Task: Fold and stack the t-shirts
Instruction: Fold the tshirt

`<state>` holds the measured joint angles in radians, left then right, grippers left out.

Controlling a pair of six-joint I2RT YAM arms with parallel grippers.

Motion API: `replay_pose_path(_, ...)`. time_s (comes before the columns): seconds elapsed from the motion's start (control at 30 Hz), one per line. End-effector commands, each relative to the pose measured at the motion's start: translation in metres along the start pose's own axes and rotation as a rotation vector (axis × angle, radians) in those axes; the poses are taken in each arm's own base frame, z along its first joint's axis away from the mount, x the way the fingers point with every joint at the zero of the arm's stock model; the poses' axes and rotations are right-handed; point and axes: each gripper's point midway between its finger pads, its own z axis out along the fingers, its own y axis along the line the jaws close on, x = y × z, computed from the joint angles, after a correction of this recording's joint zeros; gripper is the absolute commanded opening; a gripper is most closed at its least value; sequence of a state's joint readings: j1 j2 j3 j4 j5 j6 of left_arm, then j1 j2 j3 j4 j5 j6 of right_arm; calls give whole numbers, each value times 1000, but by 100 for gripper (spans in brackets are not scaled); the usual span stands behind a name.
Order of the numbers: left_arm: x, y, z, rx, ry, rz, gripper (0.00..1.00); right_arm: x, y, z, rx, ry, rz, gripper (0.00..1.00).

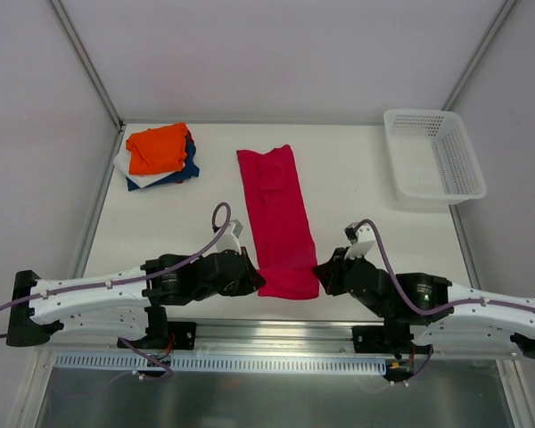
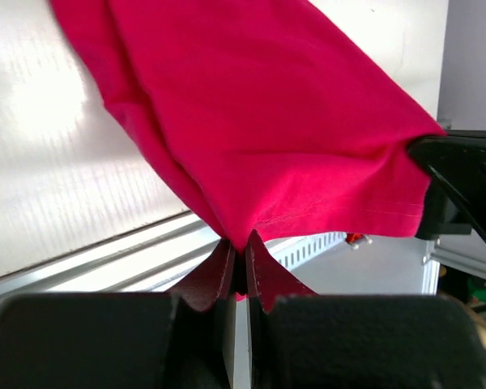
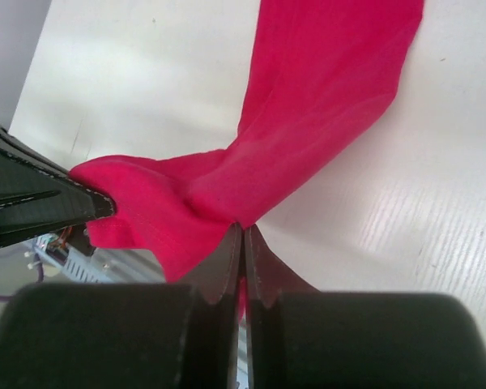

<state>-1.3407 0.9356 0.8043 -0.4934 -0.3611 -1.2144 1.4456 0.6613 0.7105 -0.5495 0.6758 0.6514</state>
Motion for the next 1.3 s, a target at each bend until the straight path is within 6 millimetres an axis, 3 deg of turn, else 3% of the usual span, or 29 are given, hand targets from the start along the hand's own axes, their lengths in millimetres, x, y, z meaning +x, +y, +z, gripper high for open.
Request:
replay_pose_path(0.0, -14, 7, 1, -39, -35, 23, 0, -16, -4, 1, 42, -36, -23, 0)
replay_pose_path(0.4, -48, 25, 16, -122, -75, 37, 0, -22, -24, 25, 140, -7, -53, 0)
replay_pose_path(0.87, -96, 26, 48, -148, -108, 61, 0, -52, -39, 60, 208, 1, -100, 0)
replay_pose_path(1.0, -107, 32, 58, -157, -103, 51, 0, -58, -45, 74, 207, 9, -78, 0)
replay_pose_path(1.27, -113, 53, 83, -187, -77, 27, 0, -51, -56, 114, 212, 82, -64, 0)
